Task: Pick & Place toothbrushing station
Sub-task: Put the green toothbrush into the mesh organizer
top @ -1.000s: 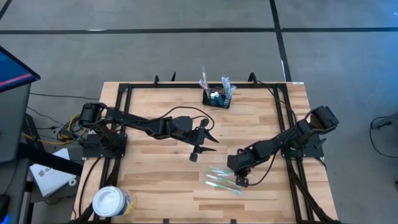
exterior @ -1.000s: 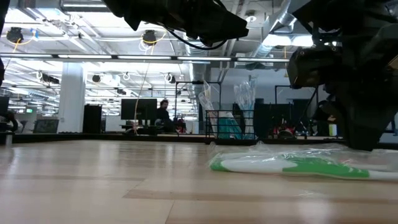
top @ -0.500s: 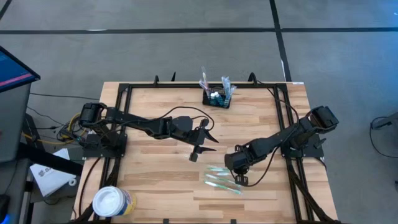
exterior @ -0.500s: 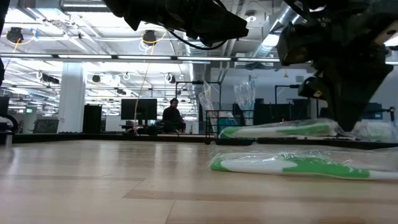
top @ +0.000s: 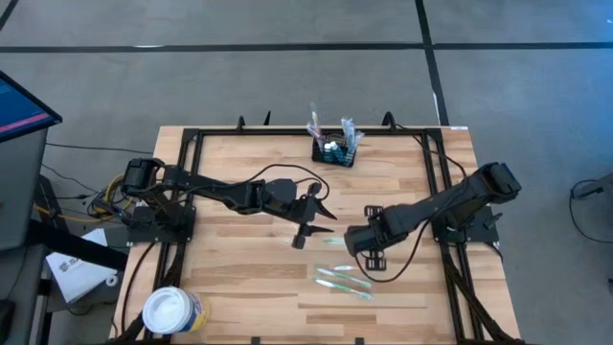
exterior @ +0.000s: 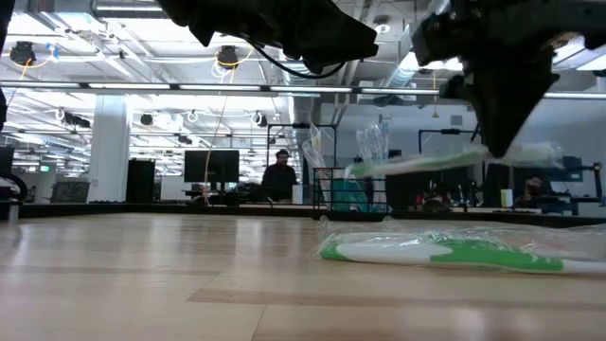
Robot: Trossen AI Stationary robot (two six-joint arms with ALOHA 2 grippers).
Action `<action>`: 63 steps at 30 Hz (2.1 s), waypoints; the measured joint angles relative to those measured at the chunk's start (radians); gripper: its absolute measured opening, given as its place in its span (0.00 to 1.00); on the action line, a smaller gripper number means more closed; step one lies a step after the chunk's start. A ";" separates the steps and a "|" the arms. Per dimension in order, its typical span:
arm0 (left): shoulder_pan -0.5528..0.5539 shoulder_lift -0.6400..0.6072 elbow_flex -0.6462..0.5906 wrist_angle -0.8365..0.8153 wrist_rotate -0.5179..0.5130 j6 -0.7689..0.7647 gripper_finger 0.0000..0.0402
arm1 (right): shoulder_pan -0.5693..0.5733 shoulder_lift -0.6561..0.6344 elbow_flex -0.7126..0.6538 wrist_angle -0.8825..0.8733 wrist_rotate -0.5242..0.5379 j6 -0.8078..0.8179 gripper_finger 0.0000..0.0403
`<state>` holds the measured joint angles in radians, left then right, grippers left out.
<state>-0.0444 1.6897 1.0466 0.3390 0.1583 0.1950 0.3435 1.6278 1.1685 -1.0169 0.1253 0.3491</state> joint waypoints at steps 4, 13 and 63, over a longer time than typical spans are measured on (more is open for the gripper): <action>0.000 0.000 0.000 0.004 -0.001 -0.009 0.40 | 0.000 0.000 0.058 -0.091 0.099 -0.041 0.00; 0.001 0.000 0.000 0.016 -0.066 -0.049 0.40 | 0.016 0.000 0.139 -0.205 0.339 -0.229 0.00; 0.209 0.000 0.000 0.087 0.257 -0.601 0.40 | 0.101 0.015 0.160 0.018 1.055 -0.962 0.00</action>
<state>0.1646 1.6897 1.0470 0.4263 0.4156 -0.4058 0.4446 1.6424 1.3289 -0.9992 1.1804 -0.6133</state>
